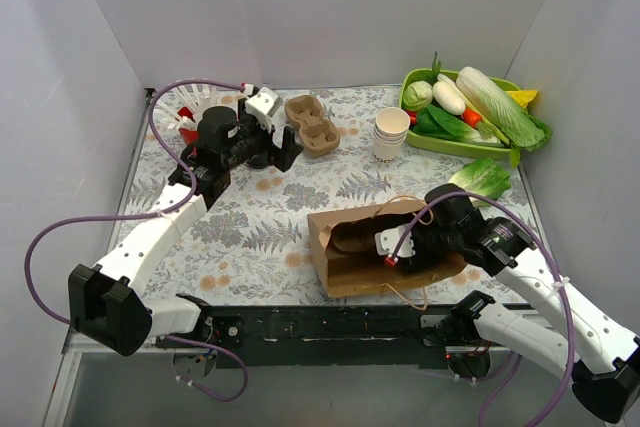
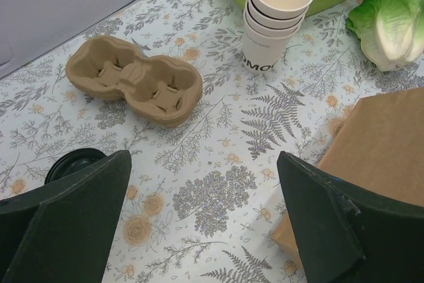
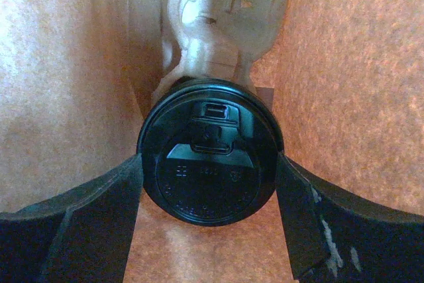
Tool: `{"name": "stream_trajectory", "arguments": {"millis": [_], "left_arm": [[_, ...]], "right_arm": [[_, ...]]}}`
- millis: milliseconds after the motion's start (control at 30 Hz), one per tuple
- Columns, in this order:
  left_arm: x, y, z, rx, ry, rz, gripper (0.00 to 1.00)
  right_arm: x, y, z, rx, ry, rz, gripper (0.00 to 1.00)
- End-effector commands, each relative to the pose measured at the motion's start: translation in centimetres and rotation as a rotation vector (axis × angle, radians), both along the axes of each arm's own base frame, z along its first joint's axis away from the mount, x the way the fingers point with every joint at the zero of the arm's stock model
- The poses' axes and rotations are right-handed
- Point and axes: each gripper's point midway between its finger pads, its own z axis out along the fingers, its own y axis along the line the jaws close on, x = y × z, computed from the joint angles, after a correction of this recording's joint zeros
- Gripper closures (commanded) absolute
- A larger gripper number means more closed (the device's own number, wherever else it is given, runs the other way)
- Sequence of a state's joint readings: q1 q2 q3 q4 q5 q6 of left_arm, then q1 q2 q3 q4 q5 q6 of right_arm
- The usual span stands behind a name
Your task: Pack the takeout coffee
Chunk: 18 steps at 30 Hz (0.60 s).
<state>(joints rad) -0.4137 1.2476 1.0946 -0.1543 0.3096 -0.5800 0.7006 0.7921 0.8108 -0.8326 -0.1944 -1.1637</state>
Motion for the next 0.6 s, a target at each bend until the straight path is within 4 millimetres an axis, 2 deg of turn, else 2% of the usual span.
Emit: {"name": "stream_trajectory", "arguments": {"millis": [0,267,567], "left_arm": [[0.0,-0.2,0.3,-0.006,-0.017,-0.018,0.07],[-0.4,-0.4,-0.2,-0.015,-0.002,-0.027,0.07],[-0.7,-0.6,-0.7,-0.023,0.017,-0.041,0.07]], "right_arm": [[-0.8,-0.1,-0.2,0.018,0.053,0.011,0.99],[-1.3,-0.1,0.0,0.088,0.168,-0.052,0.99],[-2.3,-0.3,-1.4,0.053,0.3,-0.076,0.99]]}}
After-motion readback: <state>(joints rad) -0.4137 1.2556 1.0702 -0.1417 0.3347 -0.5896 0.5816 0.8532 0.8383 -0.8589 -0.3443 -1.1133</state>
